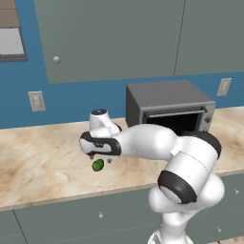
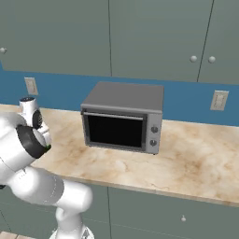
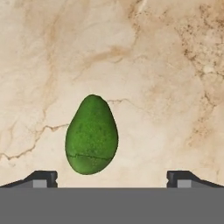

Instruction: Place the avocado in the correct fridge rack based on whether it is a fruit or vegetable. Finally, close the fridge door.

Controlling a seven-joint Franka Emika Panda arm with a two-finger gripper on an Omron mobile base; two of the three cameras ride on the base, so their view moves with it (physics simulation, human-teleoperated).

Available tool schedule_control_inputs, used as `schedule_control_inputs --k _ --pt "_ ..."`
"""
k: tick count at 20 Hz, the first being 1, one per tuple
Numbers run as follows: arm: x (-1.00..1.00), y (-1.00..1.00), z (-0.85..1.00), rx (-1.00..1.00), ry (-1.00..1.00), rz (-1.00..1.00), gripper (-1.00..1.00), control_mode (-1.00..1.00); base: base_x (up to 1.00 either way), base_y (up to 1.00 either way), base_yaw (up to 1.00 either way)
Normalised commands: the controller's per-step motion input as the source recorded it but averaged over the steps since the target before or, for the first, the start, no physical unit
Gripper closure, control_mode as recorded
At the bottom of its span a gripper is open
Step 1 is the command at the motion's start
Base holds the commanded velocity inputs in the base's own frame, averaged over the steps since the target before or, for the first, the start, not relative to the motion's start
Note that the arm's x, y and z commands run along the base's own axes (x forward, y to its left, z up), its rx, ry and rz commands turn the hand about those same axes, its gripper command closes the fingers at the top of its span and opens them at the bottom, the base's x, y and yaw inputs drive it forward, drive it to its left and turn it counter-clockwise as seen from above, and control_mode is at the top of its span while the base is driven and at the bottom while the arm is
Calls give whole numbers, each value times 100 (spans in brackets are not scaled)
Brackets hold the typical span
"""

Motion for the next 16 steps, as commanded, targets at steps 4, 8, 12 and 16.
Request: schedule_control_inputs --k 4,8,12,16 --pt "24 10 -26 0 4 0 -100 -100 0 0 0" --pt "4 0 -16 0 0 0 -100 -100 0 0 0" --pt "0 0 -23 0 -3 0 -100 -100 0 0 0" --pt "0 0 -30 0 -3 0 -100 -100 0 0 0"
